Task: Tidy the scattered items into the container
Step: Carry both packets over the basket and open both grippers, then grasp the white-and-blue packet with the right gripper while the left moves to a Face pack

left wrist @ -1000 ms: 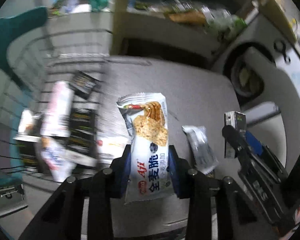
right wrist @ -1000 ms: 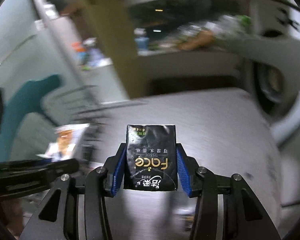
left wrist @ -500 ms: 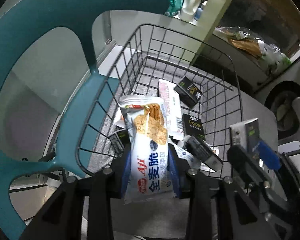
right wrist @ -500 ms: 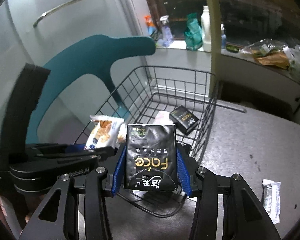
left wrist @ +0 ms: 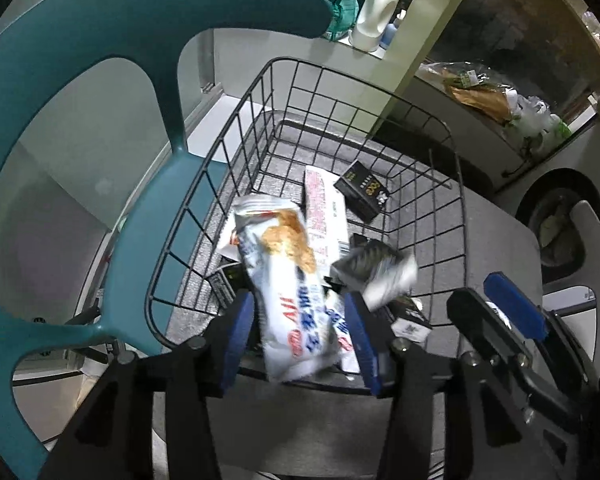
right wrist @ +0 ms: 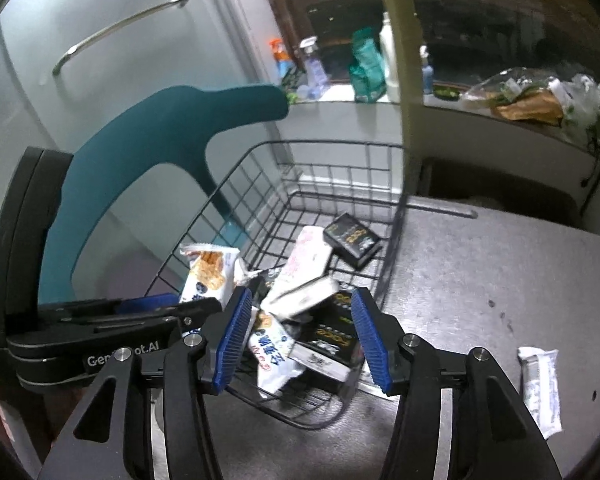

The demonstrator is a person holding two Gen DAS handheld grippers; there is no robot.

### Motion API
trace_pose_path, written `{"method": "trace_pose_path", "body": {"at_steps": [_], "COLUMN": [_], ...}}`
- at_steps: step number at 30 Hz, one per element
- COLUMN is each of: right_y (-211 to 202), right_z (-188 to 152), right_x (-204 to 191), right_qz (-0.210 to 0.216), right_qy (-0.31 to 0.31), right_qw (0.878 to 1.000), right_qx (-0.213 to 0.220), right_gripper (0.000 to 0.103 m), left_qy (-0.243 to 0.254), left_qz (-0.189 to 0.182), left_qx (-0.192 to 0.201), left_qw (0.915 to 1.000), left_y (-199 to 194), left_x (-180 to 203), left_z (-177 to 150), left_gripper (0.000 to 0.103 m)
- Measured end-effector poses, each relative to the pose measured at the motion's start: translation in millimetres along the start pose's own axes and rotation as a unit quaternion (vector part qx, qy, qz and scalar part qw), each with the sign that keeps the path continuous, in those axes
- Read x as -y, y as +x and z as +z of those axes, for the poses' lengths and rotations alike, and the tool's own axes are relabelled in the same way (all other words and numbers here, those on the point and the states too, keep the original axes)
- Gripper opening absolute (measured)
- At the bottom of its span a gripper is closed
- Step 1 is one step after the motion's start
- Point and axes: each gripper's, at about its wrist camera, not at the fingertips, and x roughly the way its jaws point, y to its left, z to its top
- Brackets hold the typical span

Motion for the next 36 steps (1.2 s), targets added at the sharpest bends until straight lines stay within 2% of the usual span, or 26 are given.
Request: {"method": "trace_pose_path", "body": {"at_steps": [4, 11, 15, 17, 20, 25, 36], "right_y": [-26, -70, -86, -89, -85, -66, -13], "right_z": [-9, -47, -72, -83, -95, -110, -112], "right_x": [22, 115, 157, 171, 189, 210, 226], "right_qz": [-0.019, -0.097, -0.113, -0.117, -0.122, -0.126, -0.129], "right_qy": [0.016, 0.083, 0.116, 0.124, 0.131, 0.138, 0.129], "right_qw": [1.0, 0.992, 0.987, 0.985, 0.984, 0.982, 0.981], "right_qx": [0.014, 0.02, 0.012, 0.008, -0.004, -0.023, -0.067], "right_gripper": [0.053, 0.054, 0.054, 0.054, 0.054, 0.054, 0.054], "left_qy": [0.021, 0.095, 0.135, 0.154, 0.167, 0.177, 0.163], "left_qz": [-0.007, -0.036, -0.056, -0.062, -0.062, -0.047, -0.018], "left_qx": [0.002, -0.009, -0.026, -0.034, -0.046, -0.078, -0.111], "left_qw": [0.9998, 0.9948, 0.989, 0.9856, 0.983, 0.98, 0.9802], "left_y": [-10, -14, -3, 6, 22, 54, 88], "left_x": [22, 105, 157, 180, 201, 217, 201], "left_z": [-6, -30, -51, -62, -73, -86, -87], "left_gripper": [0.053, 0.053, 0.054, 0.058, 0.06, 0.06, 0.06]}}
